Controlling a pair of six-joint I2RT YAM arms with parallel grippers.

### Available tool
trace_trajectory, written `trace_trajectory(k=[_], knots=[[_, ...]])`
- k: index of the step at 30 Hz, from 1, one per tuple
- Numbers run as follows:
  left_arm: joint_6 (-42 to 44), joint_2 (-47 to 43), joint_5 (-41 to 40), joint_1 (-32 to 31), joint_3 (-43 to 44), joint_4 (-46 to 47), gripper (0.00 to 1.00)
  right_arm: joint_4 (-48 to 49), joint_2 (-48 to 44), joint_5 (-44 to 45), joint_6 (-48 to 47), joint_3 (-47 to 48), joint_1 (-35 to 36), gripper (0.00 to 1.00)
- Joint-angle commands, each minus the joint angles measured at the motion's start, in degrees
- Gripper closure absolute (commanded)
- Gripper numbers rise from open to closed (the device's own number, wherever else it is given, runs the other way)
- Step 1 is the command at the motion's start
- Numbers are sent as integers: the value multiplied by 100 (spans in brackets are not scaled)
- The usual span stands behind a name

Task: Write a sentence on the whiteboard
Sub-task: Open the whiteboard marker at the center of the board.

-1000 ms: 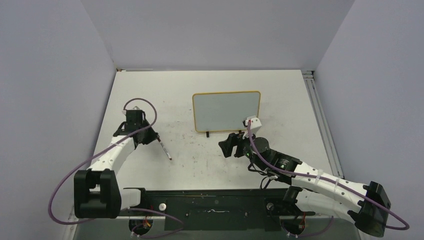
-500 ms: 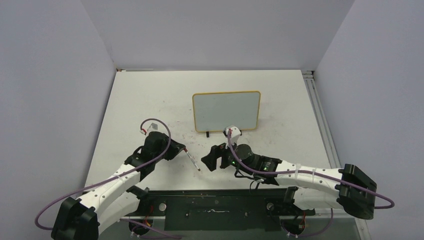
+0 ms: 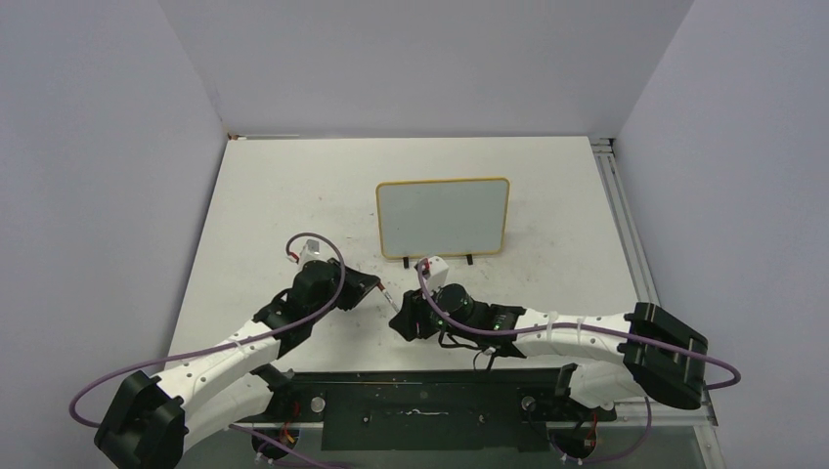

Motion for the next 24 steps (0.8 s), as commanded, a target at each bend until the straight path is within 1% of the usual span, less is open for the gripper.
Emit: trace_trajectory(k=[1,6,7,8,10,11,12,15,17,19,20,22,23,24], knots=[[-176,-24,-159,-74,-76,452,100,270,95,-144,71,342,85,63],[-49,-74,-147,-77,-73,448,100,191,107,-29,112,387,108,92],[69,-78,-126,-77,-66,464,100,150,59,19,123,383,108,94],[233,-82,-64,-77,-60,509,89,28,-3,118,130,396,108,95],[586,-110,15,-69,73,323,53,-207,-163,374,134,439,101,95],[787,-142,14,-69,182,79,38,-373,-264,477,114,465,100,95],[1085,-189,-1,-61,299,-76,27,-618,-403,564,75,489,99,95],[1931,-311,-95,-36,804,-972,10,-1250,-763,717,-38,590,0,95],[2695,-310,-162,-24,1263,-1479,6,-1791,-1013,559,-109,663,-249,95],[3401,-190,-250,-27,1768,-1982,5,-2218,-1277,146,-237,724,-677,95],[3736,-117,-270,-37,2076,-2180,5,-2424,-1383,-222,-322,777,-932,95],[4444,-6,-125,-83,2455,-2417,5,-2914,-1543,-781,-550,975,-1417,95],[4808,7,-4,-129,2567,-2468,5,-3191,-1575,-990,-676,1092,-1539,95],[5257,-18,273,-179,2613,-2424,5,-3472,-1583,-1205,-811,1232,-1710,95]])
